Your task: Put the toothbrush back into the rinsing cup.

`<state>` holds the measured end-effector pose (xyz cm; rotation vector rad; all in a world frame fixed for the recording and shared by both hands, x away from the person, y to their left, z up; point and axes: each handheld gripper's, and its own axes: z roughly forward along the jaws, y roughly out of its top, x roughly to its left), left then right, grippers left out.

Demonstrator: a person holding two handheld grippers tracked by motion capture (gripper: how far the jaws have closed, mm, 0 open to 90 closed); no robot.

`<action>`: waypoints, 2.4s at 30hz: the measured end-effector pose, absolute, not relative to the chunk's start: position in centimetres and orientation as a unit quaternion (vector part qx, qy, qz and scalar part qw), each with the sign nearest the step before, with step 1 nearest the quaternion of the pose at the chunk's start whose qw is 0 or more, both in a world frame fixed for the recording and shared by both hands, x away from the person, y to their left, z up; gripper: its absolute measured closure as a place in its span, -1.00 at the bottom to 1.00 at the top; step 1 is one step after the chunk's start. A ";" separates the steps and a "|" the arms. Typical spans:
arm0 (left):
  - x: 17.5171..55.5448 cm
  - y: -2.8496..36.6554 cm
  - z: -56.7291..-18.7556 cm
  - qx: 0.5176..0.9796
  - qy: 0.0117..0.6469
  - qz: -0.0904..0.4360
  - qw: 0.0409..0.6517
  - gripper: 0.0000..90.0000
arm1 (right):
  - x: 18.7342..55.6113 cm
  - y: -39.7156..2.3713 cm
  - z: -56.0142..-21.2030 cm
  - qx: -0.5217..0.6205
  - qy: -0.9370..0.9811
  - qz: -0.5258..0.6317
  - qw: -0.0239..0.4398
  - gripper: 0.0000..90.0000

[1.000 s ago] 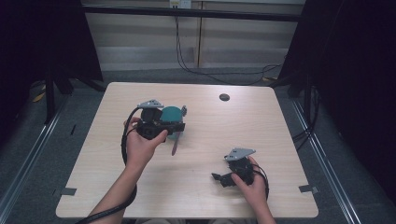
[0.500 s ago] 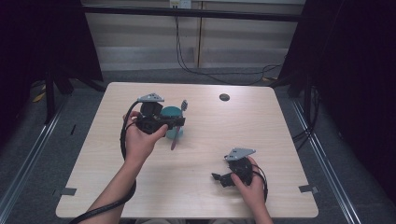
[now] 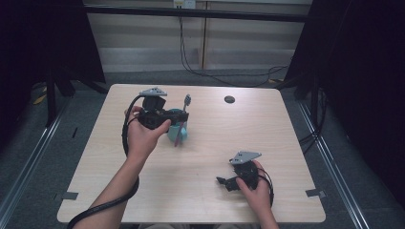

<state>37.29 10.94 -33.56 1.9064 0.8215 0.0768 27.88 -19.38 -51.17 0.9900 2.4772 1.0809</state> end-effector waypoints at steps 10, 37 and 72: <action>38.2 10.8 -32.2 0.787 0.342 0.042 0.512 0.79 | 27.9 -19.4 -51.2 0.340 0.853 0.373 0.132 -0.72; 40.6 10.6 -31.2 0.773 0.353 0.049 0.525 0.79 | 27.9 -19.4 -51.2 0.340 0.854 0.372 0.132 -0.72; 43.9 10.9 -32.3 0.750 0.386 0.059 0.534 0.79 | 27.9 -19.4 -51.2 0.339 0.853 0.373 0.133 -0.72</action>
